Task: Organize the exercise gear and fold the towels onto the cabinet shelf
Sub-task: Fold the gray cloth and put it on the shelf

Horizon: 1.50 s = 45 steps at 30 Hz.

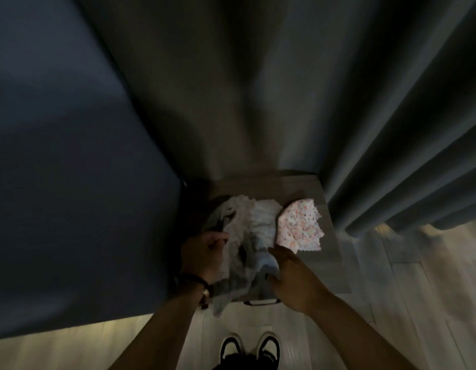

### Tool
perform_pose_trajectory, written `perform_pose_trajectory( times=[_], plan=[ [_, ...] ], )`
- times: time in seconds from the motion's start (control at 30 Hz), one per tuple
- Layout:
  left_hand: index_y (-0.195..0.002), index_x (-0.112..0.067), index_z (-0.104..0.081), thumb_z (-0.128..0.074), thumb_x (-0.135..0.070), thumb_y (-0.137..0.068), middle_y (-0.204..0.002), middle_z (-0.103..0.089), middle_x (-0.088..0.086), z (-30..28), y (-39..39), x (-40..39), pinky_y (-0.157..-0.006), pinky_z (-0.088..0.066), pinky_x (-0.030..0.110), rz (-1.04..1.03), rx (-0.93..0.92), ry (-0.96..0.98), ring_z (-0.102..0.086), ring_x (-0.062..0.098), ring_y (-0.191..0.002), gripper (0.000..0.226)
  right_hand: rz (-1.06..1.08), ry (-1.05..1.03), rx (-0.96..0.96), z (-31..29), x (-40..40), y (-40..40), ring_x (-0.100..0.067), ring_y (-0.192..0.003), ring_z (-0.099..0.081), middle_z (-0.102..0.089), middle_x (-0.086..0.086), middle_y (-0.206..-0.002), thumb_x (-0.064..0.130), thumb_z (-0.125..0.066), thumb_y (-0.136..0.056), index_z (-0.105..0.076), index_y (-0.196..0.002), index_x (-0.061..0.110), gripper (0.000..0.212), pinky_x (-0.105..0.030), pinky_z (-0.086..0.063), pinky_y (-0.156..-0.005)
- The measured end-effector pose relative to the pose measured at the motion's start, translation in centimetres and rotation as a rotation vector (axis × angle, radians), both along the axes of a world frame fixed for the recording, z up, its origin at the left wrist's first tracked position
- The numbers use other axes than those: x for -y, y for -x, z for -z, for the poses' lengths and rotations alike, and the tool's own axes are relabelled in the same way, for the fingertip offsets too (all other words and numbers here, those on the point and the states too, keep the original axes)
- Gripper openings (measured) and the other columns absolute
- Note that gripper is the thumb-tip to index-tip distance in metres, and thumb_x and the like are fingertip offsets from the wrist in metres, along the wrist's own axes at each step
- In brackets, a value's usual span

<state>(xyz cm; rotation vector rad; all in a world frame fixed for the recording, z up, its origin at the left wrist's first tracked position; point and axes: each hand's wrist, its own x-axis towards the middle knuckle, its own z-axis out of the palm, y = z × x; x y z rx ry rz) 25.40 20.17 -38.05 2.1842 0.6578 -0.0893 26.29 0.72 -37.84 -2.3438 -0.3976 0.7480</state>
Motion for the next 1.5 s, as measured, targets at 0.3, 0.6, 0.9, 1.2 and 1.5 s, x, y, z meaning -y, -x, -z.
perform_pose_trajectory(
  times=[0.3, 0.6, 0.9, 1.2, 1.5],
  plan=[
    [-0.097, -0.017, -0.067, -0.067, 0.007, -0.081, -0.095, -0.072, -0.002, -12.5, -0.5, 0.4, -0.071, -0.055, 0.019, -0.193, 0.375, 0.65, -0.068, 0.003, -0.081, 0.028, 0.079, -0.246, 0.088, -7.4, -3.0, -0.4, -0.006, -0.129, -0.04, -0.042, 0.007, -0.14, 0.031, -0.068, -0.085, -0.036, -0.144, 0.018, 0.068, -0.014, -0.029, -0.11],
    [-0.115, -0.025, -0.061, -0.062, -0.001, -0.09, -0.101, -0.074, -0.003, -15.3, 2.1, 0.2, -0.089, -0.053, 0.032, -0.074, 0.381, 0.861, -0.068, 0.015, -0.1, 0.035, 0.382, -0.319, 0.274, -12.7, -1.8, 0.4, -0.011, -0.068, -0.057, -0.064, -0.005, -0.076, 0.004, -0.055, -0.09, -0.064, -0.084, 0.0, 0.012, -0.022, -0.045, -0.063],
    [-0.107, -0.008, -0.068, -0.044, 0.003, -0.096, -0.112, -0.069, 0.009, -13.8, 5.4, -2.4, -0.091, -0.054, 0.034, -0.203, 0.329, 0.638, -0.065, 0.024, -0.103, 0.028, 0.409, -0.573, 0.193, -16.6, -5.0, 0.4, -0.002, -0.072, -0.064, -0.07, 0.002, -0.079, 0.007, -0.064, -0.088, -0.069, -0.088, 0.009, 0.006, -0.016, -0.052, -0.067],
    [-0.096, -0.004, -0.064, -0.042, -0.013, -0.1, -0.093, -0.06, 0.008, -13.5, 8.4, -4.2, -0.077, -0.05, 0.025, -0.679, 0.405, 0.857, -0.055, 0.03, -0.094, 0.024, 0.386, -0.535, -0.249, -14.8, -8.1, -1.7, -0.026, -0.091, -0.063, -0.069, -0.012, -0.09, -0.006, -0.071, -0.078, -0.066, -0.085, 0.012, 0.019, -0.038, -0.05, -0.092],
    [-0.084, -0.016, -0.071, -0.075, -0.05, -0.063, -0.081, -0.071, -0.005, -9.6, 12.6, -1.2, -0.069, -0.053, 0.025, -0.108, 0.134, 0.184, -0.064, 0.004, -0.079, 0.04, 0.12, -0.453, -0.179, -10.8, -7.9, -3.0, -0.01, -0.071, -0.057, -0.062, -0.001, -0.075, -0.007, -0.064, -0.082, -0.064, -0.079, 0.014, 0.021, -0.022, -0.049, -0.075]
  ],
)
